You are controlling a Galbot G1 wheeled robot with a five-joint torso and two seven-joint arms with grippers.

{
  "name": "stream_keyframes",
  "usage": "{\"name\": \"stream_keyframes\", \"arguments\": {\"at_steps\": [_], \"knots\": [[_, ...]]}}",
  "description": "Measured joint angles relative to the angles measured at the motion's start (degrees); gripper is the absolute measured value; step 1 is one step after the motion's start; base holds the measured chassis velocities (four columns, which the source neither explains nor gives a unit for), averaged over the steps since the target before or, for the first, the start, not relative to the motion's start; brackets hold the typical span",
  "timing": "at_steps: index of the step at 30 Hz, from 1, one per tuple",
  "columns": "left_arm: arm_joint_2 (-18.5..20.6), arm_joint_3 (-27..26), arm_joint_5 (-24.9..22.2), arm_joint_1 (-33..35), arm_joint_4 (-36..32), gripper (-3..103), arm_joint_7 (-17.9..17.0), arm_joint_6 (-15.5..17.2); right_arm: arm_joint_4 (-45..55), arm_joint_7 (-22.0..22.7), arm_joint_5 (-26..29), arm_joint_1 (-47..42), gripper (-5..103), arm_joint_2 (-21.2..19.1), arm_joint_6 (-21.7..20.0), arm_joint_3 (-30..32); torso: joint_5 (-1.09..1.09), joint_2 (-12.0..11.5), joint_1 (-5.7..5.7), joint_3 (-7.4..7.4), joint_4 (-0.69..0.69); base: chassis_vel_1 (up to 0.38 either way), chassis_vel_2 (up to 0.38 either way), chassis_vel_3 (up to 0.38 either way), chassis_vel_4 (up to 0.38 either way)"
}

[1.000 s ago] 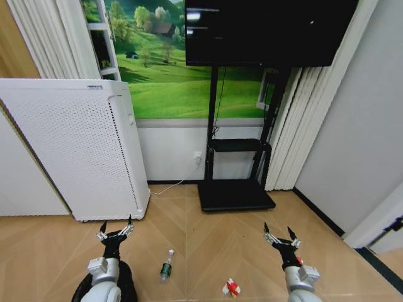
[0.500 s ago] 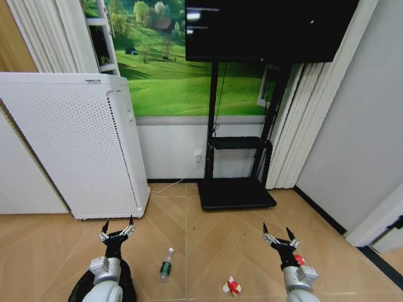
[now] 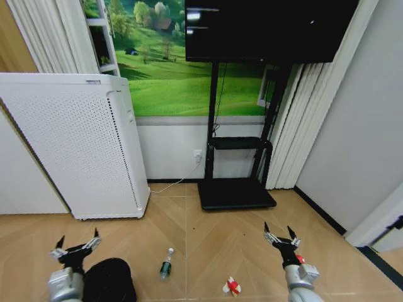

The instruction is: Pick up the trash bin and place the garbage on the floor into it.

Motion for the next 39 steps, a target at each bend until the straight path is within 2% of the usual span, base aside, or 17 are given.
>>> {"name": "stream_keyframes", "arguments": {"at_steps": [2,7,14,16,18,20,22,23,27,32,39], "knots": [[0.5,-1.4,-0.6,1.4,0.2,100,0.8,0.3,0.0,0.0,0.3,0.0,100,-0.1,0.0,0.0,0.01,0.0,0.01,0.02,0.01,0.000,0.000,0.000,0.000],[1.1,-3.7,-2.9,5.4,1.5,101,6.5,0.9,-0.3,0.0,1.3,0.1,100,-0.8,0.2,0.1,0.01,0.1,0.03,0.09,0.01,0.000,0.000,0.000,0.000],[0.9,-1.7,-7.8,8.5,1.5,98,6.3,3.0,-1.2,-0.1,2.2,0.4,100,-1.5,0.7,0.4,0.02,0.2,0.05,0.14,0.01,0.000,0.000,0.000,0.000],[1.3,-0.6,-10.3,9.1,2.1,98,8.3,4.9,-1.8,-0.1,2.1,0.6,100,-1.6,0.9,0.4,0.01,0.2,0.05,0.17,0.01,0.000,0.000,0.000,0.000],[1.6,-0.3,-11.3,9.2,2.4,98,8.9,5.9,-2.0,-0.2,2.0,0.6,100,-1.6,1.0,0.3,0.01,0.2,0.05,0.17,0.01,0.000,0.000,0.000,0.000],[2.1,0.0,-11.6,9.2,2.9,98,9.1,6.9,-2.2,-0.2,1.9,0.6,100,-1.8,1.0,0.3,0.02,0.2,0.06,0.18,0.01,0.000,0.000,0.000,0.000],[3.2,0.3,-10.7,8.6,4.4,97,7.1,9.2,-2.3,-0.2,1.9,0.9,100,-2.2,1.0,0.4,0.00,0.2,0.06,0.20,0.00,0.000,0.000,0.000,0.000],[3.2,0.3,-10.7,8.6,4.4,97,7.1,9.2,-2.3,-0.2,1.9,0.9,100,-2.2,1.0,0.4,0.00,0.2,0.06,0.20,0.00,0.000,0.000,0.000,0.000],[5.8,-0.3,-10.5,8.5,5.6,93,6.7,14.0,-2.7,-0.2,2.0,1.4,100,-2.3,0.9,0.4,0.01,0.3,0.07,0.22,0.01,0.000,0.000,0.000,0.000],[7.2,0.0,-9.7,8.0,7.2,90,7.7,14.5,-3.0,-0.2,1.6,1.5,100,-1.7,0.8,0.0,0.01,0.3,0.07,0.24,0.01,0.000,0.000,0.000,0.000],[8.3,2.3,-13.7,7.5,8.9,90,7.7,16.3,-3.0,-0.1,0.3,1.3,100,-1.0,0.7,-0.5,0.01,0.3,0.08,0.25,0.00,0.000,0.000,0.000,0.000]]}}
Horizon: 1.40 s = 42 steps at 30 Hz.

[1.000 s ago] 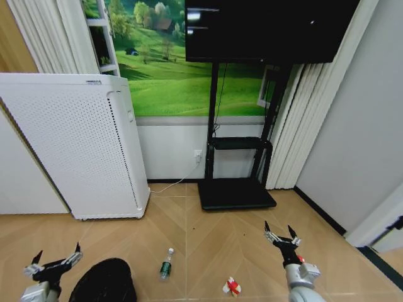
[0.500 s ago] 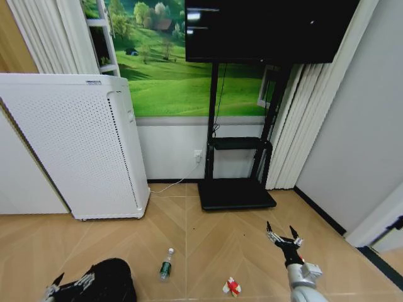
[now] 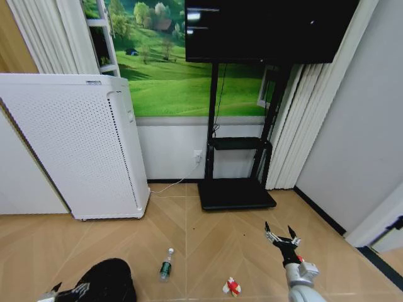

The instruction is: Pick up the trash bin and place the garbage on the floor into it.

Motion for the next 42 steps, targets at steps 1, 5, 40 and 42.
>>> {"name": "stream_keyframes", "arguments": {"at_steps": [1,5,40,42], "knots": [[0.0,0.0,0.0,0.0,0.0,90,0.0,0.0,0.0,0.0,0.0,0.0,100,0.0,0.0,0.0,0.00,0.0,0.00,0.00,0.00,0.000,0.000,0.000,0.000],[0.0,0.3,-0.3,0.5,0.0,89,0.0,1.6,0.1,0.1,-0.1,0.0,100,0.1,-0.1,0.0,0.01,0.0,0.00,0.01,0.02,0.000,0.000,0.000,0.000],[-0.5,1.7,2.0,-3.5,5.5,16,2.4,2.8,-2.1,0.8,-1.6,1.4,100,0.3,0.7,-1.6,0.01,0.1,0.01,0.03,-0.02,0.000,0.000,0.000,0.000],[-0.6,1.7,2.2,-3.5,5.6,13,2.6,2.4,-2.3,1.1,-1.6,1.7,100,0.3,1.0,-1.7,0.04,0.1,0.01,0.04,0.00,0.000,0.000,0.000,0.000]]}}
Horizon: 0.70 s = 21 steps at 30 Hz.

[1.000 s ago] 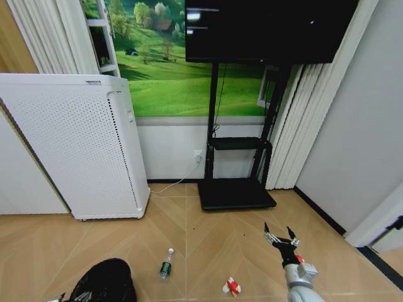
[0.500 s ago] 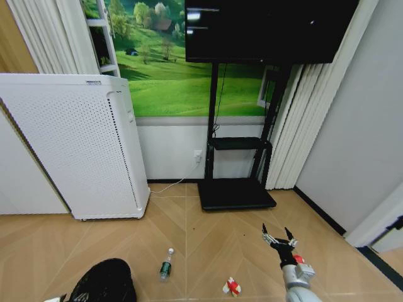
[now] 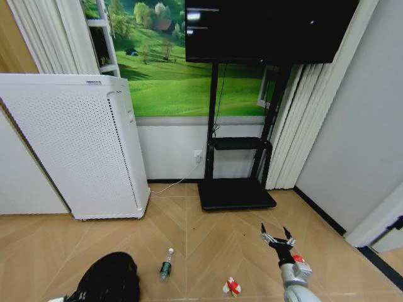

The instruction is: Pick up the trash bin and place the garbage on the floor into it.

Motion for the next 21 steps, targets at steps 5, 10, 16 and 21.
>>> {"name": "stream_keyframes", "arguments": {"at_steps": [5,10,16,21], "knots": [[-0.4,0.3,1.0,-0.2,0.1,13,0.0,-0.9,-0.1,0.4,0.0,0.3,100,-0.1,0.1,-0.2,-0.01,0.0,0.00,0.00,0.02,0.000,0.000,0.000,0.000],[-1.1,0.4,5.0,-1.2,-1.4,9,0.0,-5.3,-0.3,0.5,-0.3,0.5,100,0.0,0.3,-0.3,-0.04,0.0,0.00,0.01,0.00,0.000,0.000,0.000,0.000],[-2.8,0.5,8.1,-2.3,-4.2,5,-0.3,-7.6,-0.6,0.5,-0.6,0.5,100,0.2,0.4,-0.4,-0.08,0.0,0.01,0.01,0.04,0.000,0.000,0.000,0.000],[-3.1,0.3,10.3,-3.5,-7.1,5,-0.3,-9.9,-0.9,0.5,-1.2,0.4,100,0.4,0.5,-0.6,-0.06,0.0,0.01,0.01,0.00,0.000,0.000,0.000,0.000]]}}
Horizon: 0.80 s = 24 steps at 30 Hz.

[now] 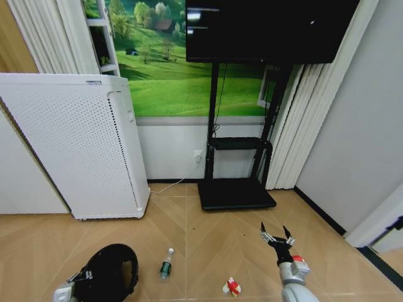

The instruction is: Pick up the trash bin and place the garbage on the floor into it.

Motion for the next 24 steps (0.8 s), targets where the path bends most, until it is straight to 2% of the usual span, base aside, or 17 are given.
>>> {"name": "stream_keyframes", "arguments": {"at_steps": [10,14,15,16,24], "knots": [[0.7,-1.1,2.5,-0.8,-3.3,5,2.2,-3.8,-0.1,0.1,-1.4,-0.5,100,0.3,0.0,-0.6,0.02,0.0,0.00,0.00,0.02,0.000,0.000,0.000,0.000],[1.7,-2.1,7.2,-2.0,-6.2,5,6.5,-9.7,-0.1,0.3,-3.4,-1.7,100,0.7,-0.1,-2.1,0.03,0.0,0.00,0.00,0.01,0.000,0.000,0.000,0.000],[1.7,-2.1,7.2,-2.0,-6.2,5,6.5,-9.7,-0.1,0.3,-3.4,-1.7,100,0.7,-0.1,-2.1,0.03,0.0,0.00,0.00,0.01,0.000,0.000,0.000,0.000],[1.9,-2.4,7.7,-2.8,-6.7,5,7.4,-11.3,-0.1,0.4,-4.1,-2.0,100,0.8,-0.1,-2.4,0.02,0.0,0.00,0.00,0.01,0.000,0.000,0.000,0.000],[1.9,-2.4,8.0,-5.5,-7.9,5,9.1,-14.0,0.6,0.6,-6.5,-2.8,100,1.3,-0.8,-3.3,0.02,0.0,0.00,0.00,0.01,0.000,0.000,0.000,0.000]]}}
